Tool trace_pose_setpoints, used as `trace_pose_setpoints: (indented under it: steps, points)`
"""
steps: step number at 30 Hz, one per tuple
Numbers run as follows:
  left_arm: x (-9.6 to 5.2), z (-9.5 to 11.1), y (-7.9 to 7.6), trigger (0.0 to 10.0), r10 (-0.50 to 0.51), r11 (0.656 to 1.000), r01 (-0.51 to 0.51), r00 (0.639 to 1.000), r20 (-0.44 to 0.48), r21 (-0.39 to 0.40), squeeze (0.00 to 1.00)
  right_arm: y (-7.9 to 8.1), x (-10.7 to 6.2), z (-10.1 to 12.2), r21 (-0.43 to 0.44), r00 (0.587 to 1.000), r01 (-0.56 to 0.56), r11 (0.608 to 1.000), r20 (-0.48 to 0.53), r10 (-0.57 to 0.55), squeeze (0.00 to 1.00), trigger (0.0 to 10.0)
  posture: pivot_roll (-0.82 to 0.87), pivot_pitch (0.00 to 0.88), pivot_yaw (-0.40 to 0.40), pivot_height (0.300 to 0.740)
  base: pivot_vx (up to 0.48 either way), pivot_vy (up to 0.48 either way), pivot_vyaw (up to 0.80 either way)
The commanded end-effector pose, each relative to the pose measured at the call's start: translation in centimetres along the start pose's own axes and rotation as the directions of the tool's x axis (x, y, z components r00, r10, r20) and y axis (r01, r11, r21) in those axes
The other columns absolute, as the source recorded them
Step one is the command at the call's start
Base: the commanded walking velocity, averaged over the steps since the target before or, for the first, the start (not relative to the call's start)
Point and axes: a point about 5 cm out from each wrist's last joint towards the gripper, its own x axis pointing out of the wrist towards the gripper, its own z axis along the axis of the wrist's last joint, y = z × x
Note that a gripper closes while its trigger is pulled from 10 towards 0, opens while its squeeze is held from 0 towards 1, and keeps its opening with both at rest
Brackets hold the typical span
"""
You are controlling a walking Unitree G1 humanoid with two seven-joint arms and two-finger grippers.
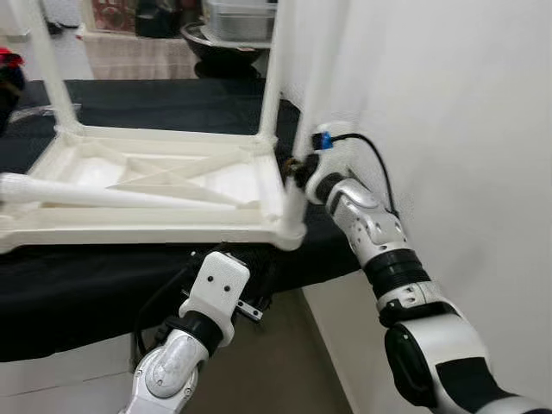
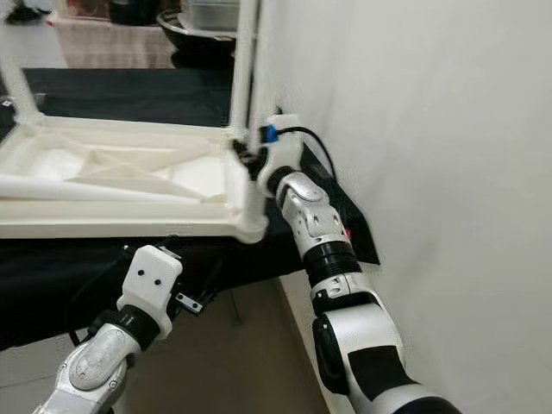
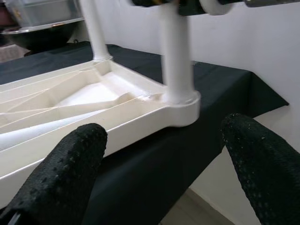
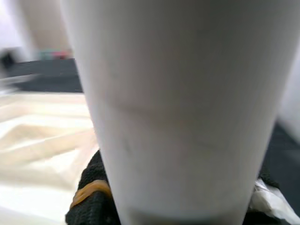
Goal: Building children table
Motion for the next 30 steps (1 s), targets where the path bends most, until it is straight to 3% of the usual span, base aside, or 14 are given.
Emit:
trace_pose_setpoints:
  steps: [1,4,10,11,12,13,14,20,21,23,26,27,29,30]
  points:
    - [0.0,0.1,-0.1,10.0,-0.001,1.000,0.001,1.000,-0.001,-0.002,0.00,-1.6,-0.2,-1.0,-0.015,0.989,0.125,0.992,-0.074,-0.126,0.00,0.0,0.06,0.036,-0.138,0.740,0.000,0.000,0.00]
    - [0.1,0.0,0.0,10.0,0.000,1.000,0.000,1.000,-0.003,0.000,0.00,-2.2,-0.5,-1.7,0.011,0.957,0.275,0.961,-0.100,-0.273,0.00,0.0,0.06,0.039,-0.137,0.740,0.000,0.000,0.00]
    - [0.1,0.0,0.0,10.0,0.001,1.000,-0.001,1.000,-0.003,0.002,0.00,-2.0,-0.6,-2.2,0.032,0.923,0.371,0.928,-0.117,-0.366,0.00,0.0,0.07,0.038,-0.138,0.740,0.000,0.000,0.00]
    - [0.1,0.0,0.0,10.0,0.002,1.000,-0.002,1.000,-0.003,0.002,0.00,-1.1,-0.3,-2.1,0.058,0.933,0.348,0.936,-0.115,-0.340,0.00,10.0,0.07,0.038,-0.139,0.740,0.000,0.000,0.00]
    - [0.1,0.0,0.0,10.0,0.002,1.000,-0.002,1.000,-0.003,0.002,0.00,-1.1,-0.3,-2.1,0.058,0.933,0.348,0.936,-0.115,-0.340,0.00,10.0,0.07,0.038,-0.139,0.740,0.000,0.000,0.00]
    - [0.1,0.0,0.0,10.0,0.003,1.000,-0.003,1.000,-0.004,0.002,0.00,0.2,0.1,-1.8,0.098,0.959,0.273,0.957,-0.101,-0.263,0.66,10.0,0.06,0.039,-0.139,0.740,0.000,0.000,0.00]
    - [0.1,0.0,0.0,10.0,0.004,1.000,-0.004,1.000,-0.004,0.003,0.00,1.4,0.3,-1.3,0.127,0.980,0.194,0.973,-0.073,-0.186,1.00,10.0,0.06,0.038,-0.141,0.740,0.000,0.000,0.00]
    - [0.1,0.0,0.1,10.0,0.005,1.000,-0.005,1.000,-0.004,0.002,0.00,3.1,0.4,-0.5,0.178,0.998,0.068,0.982,-0.025,-0.064,1.00,10.0,0.06,0.039,-0.141,0.740,0.000,0.000,0.00]
    - [0.1,0.0,0.1,10.0,0.004,1.000,-0.004,1.000,-0.004,0.003,0.00,4.0,0.3,-0.3,0.201,1.000,-0.020,0.979,-0.004,0.021,0.00,10.0,0.06,0.039,-0.139,0.740,0.000,0.000,0.00]
    - [0.2,0.0,0.1,10.0,0.004,1.000,-0.004,1.000,-0.002,0.001,0.00,5.2,-0.1,-0.2,0.215,0.974,-0.225,0.950,0.015,0.227,0.00,10.0,0.06,0.037,-0.137,0.740,0.000,0.000,0.00]
    - [0.2,0.0,0.1,10.0,0.004,1.000,-0.004,1.000,-0.002,0.001,0.00,5.6,-0.5,-0.5,0.173,0.934,-0.354,0.919,0.006,0.358,0.00,10.0,0.06,0.037,-0.139,0.740,0.000,0.000,0.00]
    - [0.2,0.0,0.1,10.0,0.004,1.000,-0.004,1.000,-0.002,0.001,0.00,5.6,-0.5,-0.5,0.173,0.934,-0.354,0.919,0.006,0.358,0.00,10.0,0.06,0.037,-0.139,0.740,0.000,0.000,0.00]
    - [0.2,0.0,0.1,10.0,0.007,1.000,-0.007,1.000,-0.003,0.001,0.00,3.2,-0.2,-1.3,0.016,0.970,-0.238,0.971,-0.048,0.238,0.00,10.0,0.06,0.037,-0.142,0.740,0.000,0.000,0.00]
    - [0.2,0.0,0.1,10.0,0.007,1.000,-0.007,1.000,-0.003,0.001,0.00,3.2,-0.2,-1.3,0.016,0.970,-0.238,0.971,-0.048,0.238,0.00,10.0,0.06,0.037,-0.142,0.740,0.000,0.000,0.00]
